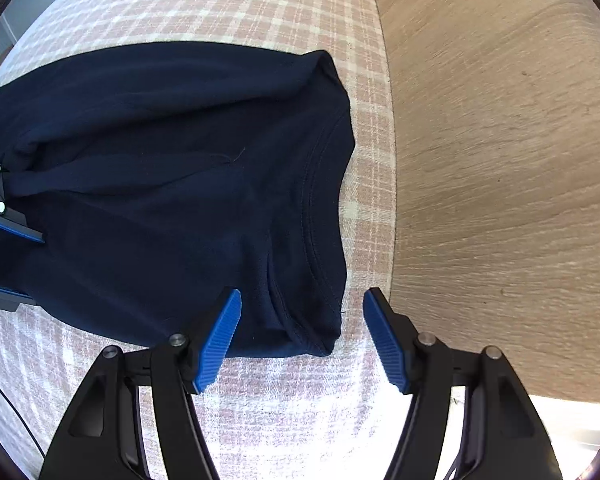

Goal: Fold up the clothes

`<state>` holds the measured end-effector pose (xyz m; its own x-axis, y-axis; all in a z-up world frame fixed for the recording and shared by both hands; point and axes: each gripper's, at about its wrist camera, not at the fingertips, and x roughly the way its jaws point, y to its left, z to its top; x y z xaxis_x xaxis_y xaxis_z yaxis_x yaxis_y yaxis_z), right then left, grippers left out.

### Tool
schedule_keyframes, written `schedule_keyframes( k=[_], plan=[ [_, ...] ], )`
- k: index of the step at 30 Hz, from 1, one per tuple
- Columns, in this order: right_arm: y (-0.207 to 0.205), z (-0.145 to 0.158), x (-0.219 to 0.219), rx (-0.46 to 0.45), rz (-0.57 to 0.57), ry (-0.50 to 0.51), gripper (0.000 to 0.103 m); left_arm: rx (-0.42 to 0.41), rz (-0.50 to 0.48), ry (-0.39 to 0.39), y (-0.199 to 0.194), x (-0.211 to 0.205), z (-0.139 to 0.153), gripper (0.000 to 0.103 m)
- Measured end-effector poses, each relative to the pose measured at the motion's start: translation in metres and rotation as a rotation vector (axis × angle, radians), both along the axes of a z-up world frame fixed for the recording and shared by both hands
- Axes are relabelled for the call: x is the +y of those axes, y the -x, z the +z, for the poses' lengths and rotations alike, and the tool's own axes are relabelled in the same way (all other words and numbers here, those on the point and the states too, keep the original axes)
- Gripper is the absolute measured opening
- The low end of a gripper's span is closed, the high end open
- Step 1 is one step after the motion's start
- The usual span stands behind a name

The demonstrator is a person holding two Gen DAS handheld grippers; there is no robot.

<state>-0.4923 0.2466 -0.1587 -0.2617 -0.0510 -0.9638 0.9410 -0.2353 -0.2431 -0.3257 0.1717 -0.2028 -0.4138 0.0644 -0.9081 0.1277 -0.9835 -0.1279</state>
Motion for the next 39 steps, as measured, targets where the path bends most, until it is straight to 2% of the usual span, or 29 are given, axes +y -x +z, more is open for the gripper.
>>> schedule_keyframes(
  k=[3,5,6,8,9,12,15,20,24,26,27,28,29,32,34,37,39],
  plan=[
    [0.0,-0.008,-0.002,-0.03,-0.003,-0.012,0.063,0.002,0.005,-0.01,0.0,0.001,0.0,0.036],
    [0.003,-0.005,0.0,-0.064,-0.027,0.009,0.061,0.002,0.007,-0.021,0.001,0.001,0.0,0.028],
    [0.006,-0.005,0.002,-0.094,-0.048,0.014,0.056,0.002,0.01,-0.042,0.002,0.0,0.0,0.022],
    [0.009,-0.003,0.004,-0.198,-0.091,0.048,0.012,-0.001,0.015,-0.081,0.003,-0.002,-0.001,0.017],
    [0.005,-0.002,0.004,-0.167,-0.074,0.035,0.009,-0.001,0.019,-0.098,0.003,-0.003,-0.001,0.014],
    [-0.004,0.003,0.005,-0.124,-0.05,0.004,0.008,0.0,0.029,-0.141,0.002,-0.005,0.001,0.01],
    [-0.002,0.02,0.011,-0.124,-0.075,0.033,0.008,0.013,0.023,-0.164,0.001,-0.003,0.009,0.01],
    [0.0,0.034,0.026,-0.078,-0.115,0.023,0.007,0.011,-0.008,-0.16,0.003,0.009,0.014,0.009],
    [-0.005,0.033,0.029,-0.067,-0.134,0.019,0.008,0.02,0.013,-0.196,0.001,0.002,0.014,0.012],
    [-0.014,0.036,0.026,-0.06,-0.106,0.023,0.025,0.026,0.032,-0.224,0.001,-0.008,0.017,0.019],
    [-0.019,0.036,0.023,-0.038,-0.086,0.02,0.045,0.04,0.041,-0.223,0.0,-0.009,0.02,0.029],
    [-0.023,0.038,0.019,-0.018,-0.068,0.022,0.061,0.056,0.05,-0.217,-0.002,-0.01,0.024,0.037],
    [-0.027,0.039,0.016,0.0,-0.051,0.025,0.062,0.065,0.059,-0.203,-0.003,-0.01,0.026,0.038],
    [-0.029,0.035,0.008,-0.066,-0.061,0.028,0.062,0.03,0.077,-0.165,0.003,-0.011,0.018,0.037],
    [-0.032,0.03,0.004,-0.102,-0.059,0.018,0.062,0.0,0.067,-0.159,-0.005,-0.016,0.013,0.037],
    [-0.038,0.021,0.001,-0.122,-0.039,-0.003,0.062,-0.028,0.037,-0.097,-0.001,-0.005,0.003,0.037],
    [-0.039,0.018,0.003,-0.139,-0.064,0.007,0.061,-0.016,0.021,-0.059,0.0,0.001,-0.001,0.034]
  ],
)
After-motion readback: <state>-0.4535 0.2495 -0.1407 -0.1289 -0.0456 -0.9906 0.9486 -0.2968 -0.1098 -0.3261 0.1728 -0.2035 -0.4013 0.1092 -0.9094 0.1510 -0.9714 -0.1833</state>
